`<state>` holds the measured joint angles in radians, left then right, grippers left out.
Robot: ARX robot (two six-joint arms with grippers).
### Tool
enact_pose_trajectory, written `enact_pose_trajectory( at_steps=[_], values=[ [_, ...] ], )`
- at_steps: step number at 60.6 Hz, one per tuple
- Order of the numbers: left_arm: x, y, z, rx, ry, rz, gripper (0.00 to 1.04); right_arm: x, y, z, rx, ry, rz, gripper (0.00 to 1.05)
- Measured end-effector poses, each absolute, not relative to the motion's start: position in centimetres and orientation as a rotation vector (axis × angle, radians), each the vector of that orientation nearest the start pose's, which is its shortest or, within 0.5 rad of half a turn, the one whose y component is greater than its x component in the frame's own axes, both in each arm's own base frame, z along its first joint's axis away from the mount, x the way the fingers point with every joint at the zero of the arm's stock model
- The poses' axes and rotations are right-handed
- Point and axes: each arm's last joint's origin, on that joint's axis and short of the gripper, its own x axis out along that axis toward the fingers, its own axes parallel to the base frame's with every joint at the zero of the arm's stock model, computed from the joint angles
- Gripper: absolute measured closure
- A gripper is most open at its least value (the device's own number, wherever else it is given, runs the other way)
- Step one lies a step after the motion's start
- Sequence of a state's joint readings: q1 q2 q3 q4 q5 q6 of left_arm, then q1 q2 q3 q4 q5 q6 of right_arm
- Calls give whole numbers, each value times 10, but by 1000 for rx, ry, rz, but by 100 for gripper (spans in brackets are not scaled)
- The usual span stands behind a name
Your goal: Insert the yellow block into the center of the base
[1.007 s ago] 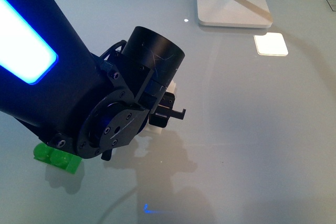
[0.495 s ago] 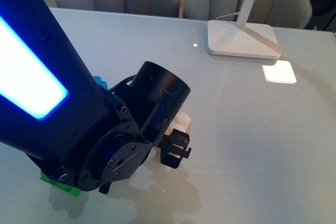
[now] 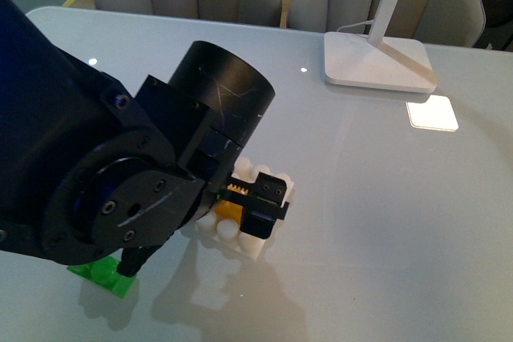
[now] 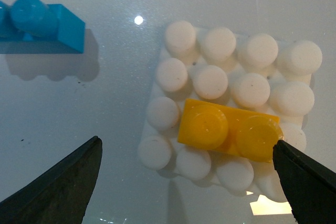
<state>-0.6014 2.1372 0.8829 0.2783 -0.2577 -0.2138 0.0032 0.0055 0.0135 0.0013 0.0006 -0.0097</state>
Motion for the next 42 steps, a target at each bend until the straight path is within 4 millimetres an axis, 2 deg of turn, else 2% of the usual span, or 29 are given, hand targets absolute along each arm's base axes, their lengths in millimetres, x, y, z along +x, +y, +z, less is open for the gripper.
enact_pose_trajectory(
  at_steps=[7, 13, 21, 29, 36, 42],
  values=[
    [290, -177, 51, 170, 870, -201, 8, 97, 0, 168, -10, -9, 3, 9],
    [287, -158, 69, 122, 830, -183, 8, 97, 0, 168, -10, -9, 3, 9],
    [279, -121, 90, 57, 768, -150, 8, 97, 0, 168, -10, -9, 3, 9],
    [261, -76, 112, -24, 681, -122, 8, 97, 0, 168, -10, -9, 3, 9],
    [238, -40, 120, -102, 636, -91, 8, 97, 0, 168, -10, -9, 3, 9],
    [229, -28, 116, -98, 625, -45, 9, 97, 0, 168, -10, -9, 3, 9]
  ],
)
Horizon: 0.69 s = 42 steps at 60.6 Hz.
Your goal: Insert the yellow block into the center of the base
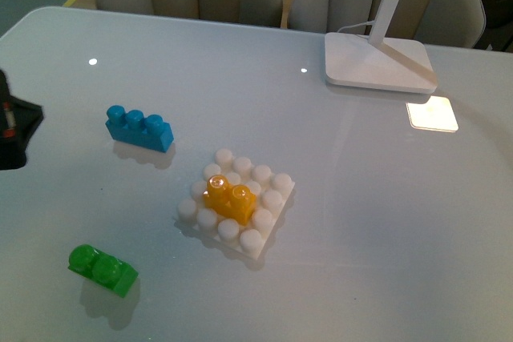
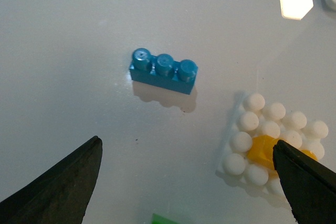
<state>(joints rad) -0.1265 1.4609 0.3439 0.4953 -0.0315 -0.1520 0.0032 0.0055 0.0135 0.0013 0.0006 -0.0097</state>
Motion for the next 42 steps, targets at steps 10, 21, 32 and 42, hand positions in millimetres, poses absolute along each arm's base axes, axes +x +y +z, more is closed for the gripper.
enact_pose_trajectory(
  at_steps=[10, 21, 32, 42],
  values=[
    [208, -20, 95, -15, 418, 0, 39, 97, 0, 168, -10, -9, 3, 9],
    [181, -9, 141, -17, 8, -14, 84, 97, 0, 168, -10, -11, 3, 9],
    [165, -1, 146, -12, 21, -3, 102, 97, 0, 168, -10, -11, 3, 9],
    [155, -1, 157, -11, -3, -4, 102, 97, 0, 168, -10, -11, 3, 9]
  ],
)
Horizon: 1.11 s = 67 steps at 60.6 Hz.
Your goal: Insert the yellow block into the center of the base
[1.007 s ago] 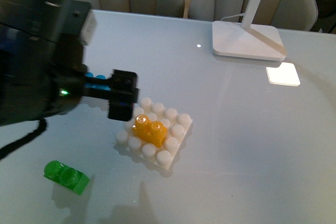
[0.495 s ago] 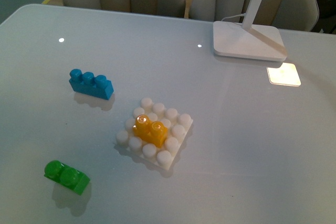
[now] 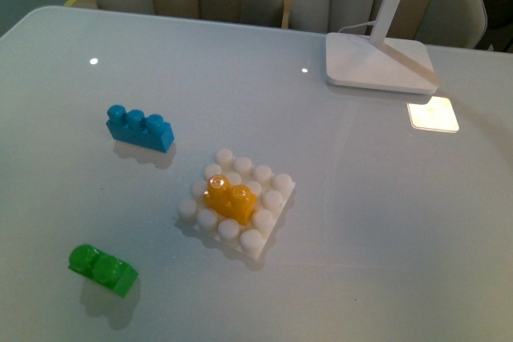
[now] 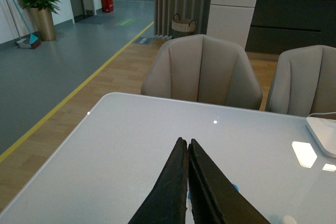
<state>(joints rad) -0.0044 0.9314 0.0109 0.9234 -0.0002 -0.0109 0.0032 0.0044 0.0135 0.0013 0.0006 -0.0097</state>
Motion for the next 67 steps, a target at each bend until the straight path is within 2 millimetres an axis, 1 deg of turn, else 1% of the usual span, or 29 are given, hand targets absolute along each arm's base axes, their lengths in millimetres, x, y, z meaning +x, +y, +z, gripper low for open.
enact_pose_trajectory(
  at_steps=[14, 28, 67],
  values=[
    [139, -1, 165, -11, 7, -4, 102, 97, 0, 168, -10, -11, 3, 9],
    [129, -1, 169, -11, -7, -4, 102, 97, 0, 168, -10, -11, 3, 9],
    [111, 0, 170, -11, -13, -4, 102, 97, 0, 168, -10, -11, 3, 9]
  ],
)
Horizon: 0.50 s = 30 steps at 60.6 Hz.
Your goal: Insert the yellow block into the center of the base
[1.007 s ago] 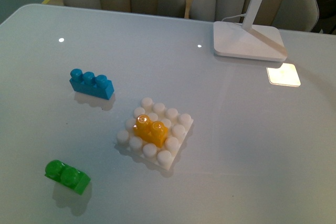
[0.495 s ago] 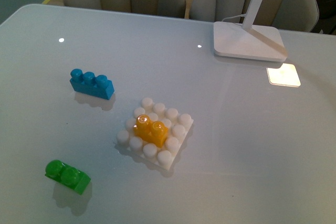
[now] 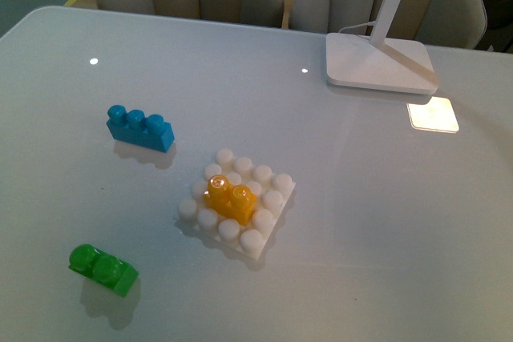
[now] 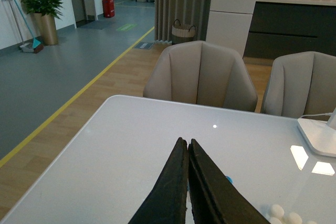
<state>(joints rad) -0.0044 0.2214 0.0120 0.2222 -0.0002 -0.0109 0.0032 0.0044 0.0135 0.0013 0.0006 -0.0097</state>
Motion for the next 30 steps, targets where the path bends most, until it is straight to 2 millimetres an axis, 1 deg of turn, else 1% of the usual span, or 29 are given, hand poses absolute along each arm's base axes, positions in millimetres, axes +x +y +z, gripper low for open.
enact_pose_trajectory(
  at_steps=[11, 14, 18, 30],
  values=[
    [108, 0, 170, -11, -12, -4, 102, 97, 0, 168, -10, -11, 3, 9],
    [102, 0, 166, -10, 22, -4, 102, 97, 0, 168, -10, -11, 3, 9],
    [98, 0, 167, -10, -1, -5, 102, 97, 0, 168, -10, -11, 3, 9],
    [97, 0, 167, -11, -7, -4, 102, 97, 0, 168, -10, -11, 3, 9]
  ],
)
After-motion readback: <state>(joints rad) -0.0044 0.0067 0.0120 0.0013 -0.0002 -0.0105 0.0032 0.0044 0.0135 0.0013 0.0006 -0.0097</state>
